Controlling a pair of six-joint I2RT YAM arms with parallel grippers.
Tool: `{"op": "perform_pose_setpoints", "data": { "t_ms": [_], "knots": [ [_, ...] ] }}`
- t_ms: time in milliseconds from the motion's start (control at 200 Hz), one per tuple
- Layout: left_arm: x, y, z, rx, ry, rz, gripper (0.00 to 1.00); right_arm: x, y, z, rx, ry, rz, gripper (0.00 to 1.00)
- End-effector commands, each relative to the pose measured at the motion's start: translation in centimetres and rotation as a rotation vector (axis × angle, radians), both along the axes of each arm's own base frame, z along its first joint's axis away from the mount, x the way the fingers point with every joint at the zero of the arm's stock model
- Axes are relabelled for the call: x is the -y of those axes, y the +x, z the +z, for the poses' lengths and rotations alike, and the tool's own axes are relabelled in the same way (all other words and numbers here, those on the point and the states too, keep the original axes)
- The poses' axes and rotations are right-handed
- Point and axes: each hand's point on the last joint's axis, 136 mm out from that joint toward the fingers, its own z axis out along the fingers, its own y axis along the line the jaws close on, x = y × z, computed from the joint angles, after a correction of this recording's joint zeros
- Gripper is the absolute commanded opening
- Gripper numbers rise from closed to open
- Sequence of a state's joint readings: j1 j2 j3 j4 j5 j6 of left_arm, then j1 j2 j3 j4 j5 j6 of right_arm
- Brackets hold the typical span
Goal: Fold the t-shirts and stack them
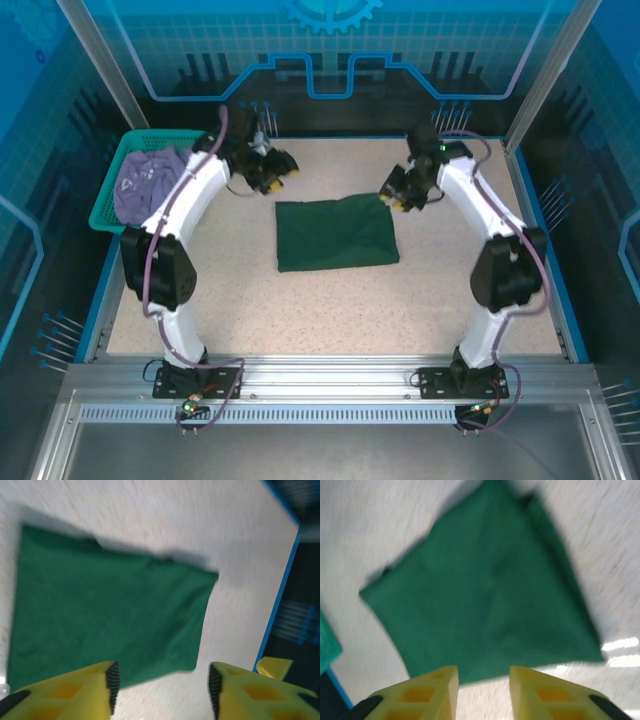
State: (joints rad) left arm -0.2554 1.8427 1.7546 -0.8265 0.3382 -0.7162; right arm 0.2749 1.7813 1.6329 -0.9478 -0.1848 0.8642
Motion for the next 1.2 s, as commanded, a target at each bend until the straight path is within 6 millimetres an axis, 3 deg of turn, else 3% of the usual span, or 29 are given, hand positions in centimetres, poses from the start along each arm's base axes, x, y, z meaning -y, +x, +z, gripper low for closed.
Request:
{"op": "perform_pose_setpoints", "data": {
  "t_ms": [0,80,210,310,390,475,595,730,860,975,1090,1191],
  "knots": [
    [3.8,-4.5,-5.6,-0.102,-0.027,-0.092,0.45,-2.5,-2.2,-4.9,-0.046,0.048,0.026,0.24],
    [5.4,-6.0,-8.7,-0.141,-0.060,-0.115,0.43,-2.5,-3.3,-8.2,-0.118,0.038,0.027,0.19],
    [6.2,-6.9,-13.7,-0.200,-0.005,-0.171,0.42,-1.9,-4.2,-12.7,-0.214,-0.021,0.045,0.18],
    [5.1,-8.4,-17.7,-0.282,0.076,-0.195,0.39,-1.4,-6.6,-16.4,-0.331,-0.048,0.031,0.15],
    [3.3,-10.8,-19.4,-0.317,0.171,-0.207,0.38,-1.2,-9.4,-17.8,-0.381,-0.058,0.014,0.14],
    [1.5,-14.1,-20.5,-0.361,0.212,-0.211,0.39,-1.2,-12.7,-18.3,-0.391,-0.073,0.006,0.16],
    [-0.3,-18.4,-20.3,-0.392,0.218,-0.214,0.40,-1.4,-17.5,-18.5,-0.412,-0.074,-0.006,0.18],
    [-1.2,-20.9,-18.0,-0.369,0.199,-0.219,0.43,-1.7,-19.6,-16.5,-0.386,-0.078,-0.023,0.25],
    [-0.6,-19.1,-12.7,-0.251,0.168,-0.224,0.49,-2.0,-17.7,-11.6,-0.248,-0.074,-0.035,0.43],
    [0.2,-15.1,-8.7,-0.125,0.156,-0.222,0.52,-2.0,-14.0,-7.7,-0.122,-0.089,-0.051,0.45],
    [1.8,-10.9,-8.6,-0.089,0.128,-0.249,0.40,-2.1,-10.6,-7.9,-0.148,-0.121,-0.064,0.36],
    [2.2,-7.7,-10.8,-0.089,0.147,-0.261,0.33,-2.8,-7.9,-9.6,-0.180,-0.148,-0.036,0.26]
  ]
}}
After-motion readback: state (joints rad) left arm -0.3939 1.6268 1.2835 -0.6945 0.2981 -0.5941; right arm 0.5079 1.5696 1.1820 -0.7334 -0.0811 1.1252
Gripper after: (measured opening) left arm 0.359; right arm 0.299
